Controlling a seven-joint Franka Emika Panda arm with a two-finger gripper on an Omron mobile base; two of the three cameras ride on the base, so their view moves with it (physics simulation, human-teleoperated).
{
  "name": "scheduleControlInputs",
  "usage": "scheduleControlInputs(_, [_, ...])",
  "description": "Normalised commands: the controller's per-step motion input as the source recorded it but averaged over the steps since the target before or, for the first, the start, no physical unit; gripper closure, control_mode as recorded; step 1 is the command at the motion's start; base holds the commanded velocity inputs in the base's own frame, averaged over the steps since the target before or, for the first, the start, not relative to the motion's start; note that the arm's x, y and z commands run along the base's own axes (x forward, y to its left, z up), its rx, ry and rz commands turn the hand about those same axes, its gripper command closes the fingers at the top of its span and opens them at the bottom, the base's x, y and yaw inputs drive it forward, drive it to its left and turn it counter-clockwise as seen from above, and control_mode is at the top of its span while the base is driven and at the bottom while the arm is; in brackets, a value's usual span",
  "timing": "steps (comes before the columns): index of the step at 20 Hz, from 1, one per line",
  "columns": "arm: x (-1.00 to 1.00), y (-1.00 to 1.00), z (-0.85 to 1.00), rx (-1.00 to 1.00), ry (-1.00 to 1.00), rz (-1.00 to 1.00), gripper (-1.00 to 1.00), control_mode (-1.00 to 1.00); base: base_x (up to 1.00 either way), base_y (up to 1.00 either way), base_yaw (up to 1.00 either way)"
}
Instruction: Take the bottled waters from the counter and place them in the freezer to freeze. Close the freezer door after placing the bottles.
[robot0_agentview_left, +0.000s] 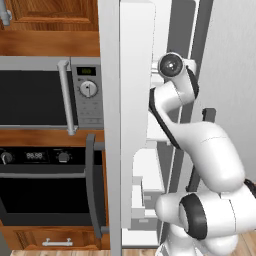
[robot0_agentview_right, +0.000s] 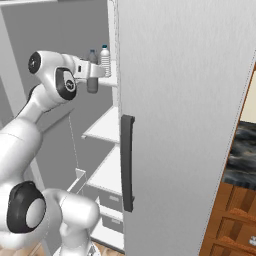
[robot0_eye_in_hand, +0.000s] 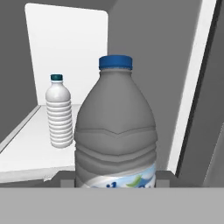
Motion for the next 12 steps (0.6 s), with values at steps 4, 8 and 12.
scheduleControlInputs(4, [0.64,-0.07,0.01,0.00,0.03,0.00,1.00,-1.00,0.00,0.00,0.00])
scheduleControlInputs(8, [0.32,-0.13,0.00,0.01,0.00,0.00,1.00,-1.00,0.00,0.00,0.00])
scheduleControlInputs(12, [0.26,-0.22,0.00,0.00,0.00,0.00,1.00,-1.00,0.00,0.00,0.00])
